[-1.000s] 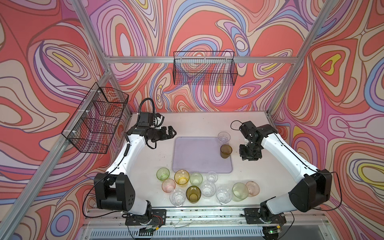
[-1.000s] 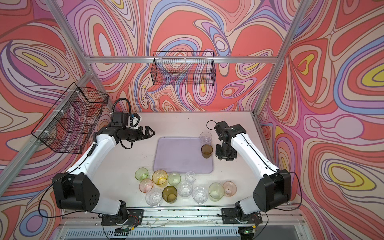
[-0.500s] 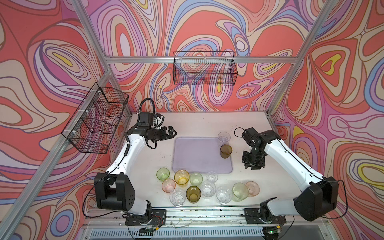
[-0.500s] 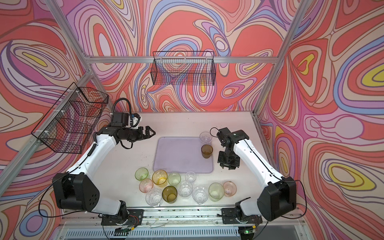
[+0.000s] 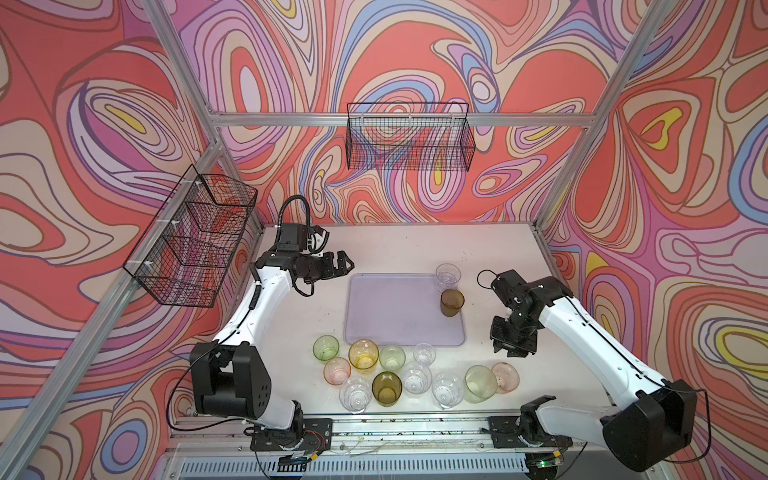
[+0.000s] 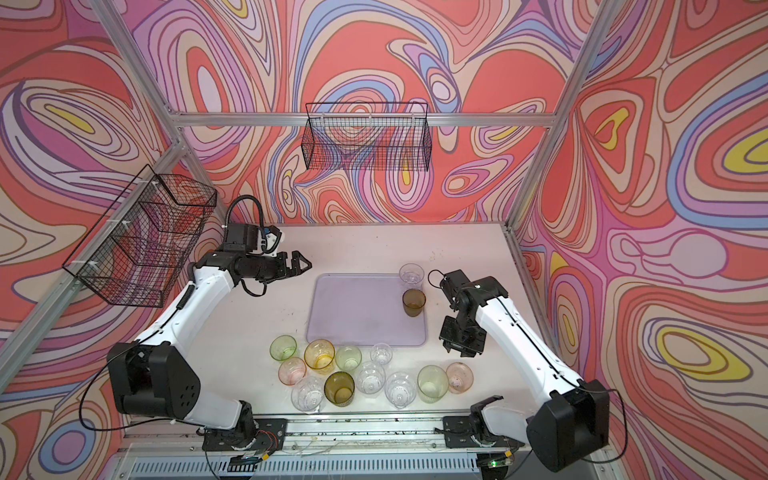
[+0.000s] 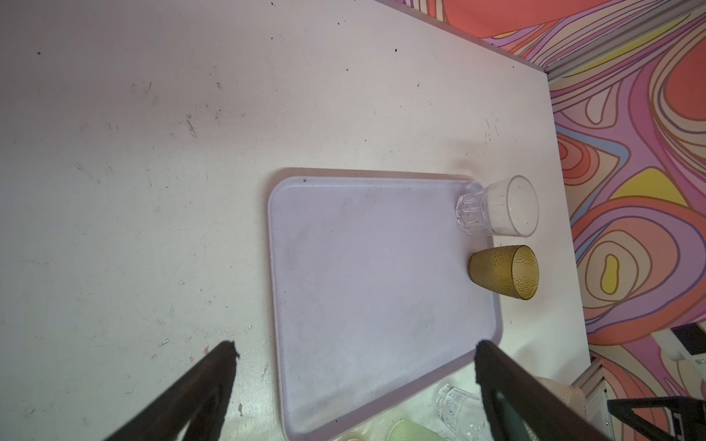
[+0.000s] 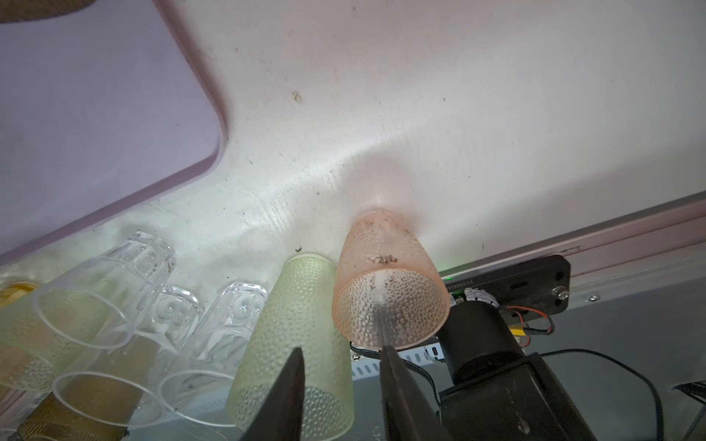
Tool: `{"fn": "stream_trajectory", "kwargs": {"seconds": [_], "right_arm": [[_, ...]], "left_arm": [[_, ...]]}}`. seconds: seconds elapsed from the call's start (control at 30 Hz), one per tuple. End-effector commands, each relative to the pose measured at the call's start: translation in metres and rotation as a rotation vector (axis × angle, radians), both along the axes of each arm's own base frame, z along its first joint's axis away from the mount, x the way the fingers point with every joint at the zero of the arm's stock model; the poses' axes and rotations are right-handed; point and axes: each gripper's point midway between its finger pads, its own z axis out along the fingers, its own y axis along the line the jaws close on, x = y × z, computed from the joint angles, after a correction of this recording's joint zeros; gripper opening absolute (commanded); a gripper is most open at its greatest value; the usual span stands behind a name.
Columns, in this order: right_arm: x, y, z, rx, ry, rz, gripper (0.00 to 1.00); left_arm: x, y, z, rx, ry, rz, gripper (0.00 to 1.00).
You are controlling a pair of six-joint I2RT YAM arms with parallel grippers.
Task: Place the glasses into the tray
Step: Pick up the glass from the bottom-right of the table.
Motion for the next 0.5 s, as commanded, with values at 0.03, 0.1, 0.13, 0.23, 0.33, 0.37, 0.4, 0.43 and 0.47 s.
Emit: {"fn": "stream_trajectory", "kwargs": {"seconds": [0.03,0.1,0.13,0.23,0.33,0.37,0.4,0.43,0.47], "right_arm": [[-0.003,0.002,-0.004,0.026,-0.015,-0.052,0.35],[-0.005,0.002,-0.008,0.026,-0.01,-0.059,0.35],[-0.007,0.002,-0.01,0.025,-0.007,-0.061,0.35],[-0.009,0.001,-0.018,0.023,0.003,-0.067,0.35],[-0.009,0.003,-0.025,0.034,0.008,-0.075,0.35],[-0.009,0.004,-0.027,0.036,0.007,-0.079,0.36],[-0.009,0.004,-0.029,0.038,0.004,-0.082,0.36],[-0.008,0.005,-0.03,0.042,0.002,-0.083,0.36],[-0.008,0.004,-0.031,0.042,-0.002,-0.085,0.36]], "left_arm": [[0.002,-0.005,0.006,-0.016,0.0,-0.011,1.0],[0.002,-0.006,0.006,-0.013,0.0,-0.013,1.0],[0.002,-0.005,0.007,-0.01,-0.005,-0.011,1.0],[0.001,-0.005,0.008,-0.005,-0.006,-0.012,1.0],[0.002,-0.005,0.008,-0.009,-0.008,-0.013,1.0],[0.002,-0.006,0.009,-0.009,-0.009,-0.013,1.0],[0.002,-0.006,0.008,-0.009,-0.006,-0.013,1.0],[0.002,-0.006,0.008,-0.008,-0.007,-0.014,1.0],[0.002,-0.006,0.008,-0.008,-0.007,-0.014,1.0]]}}
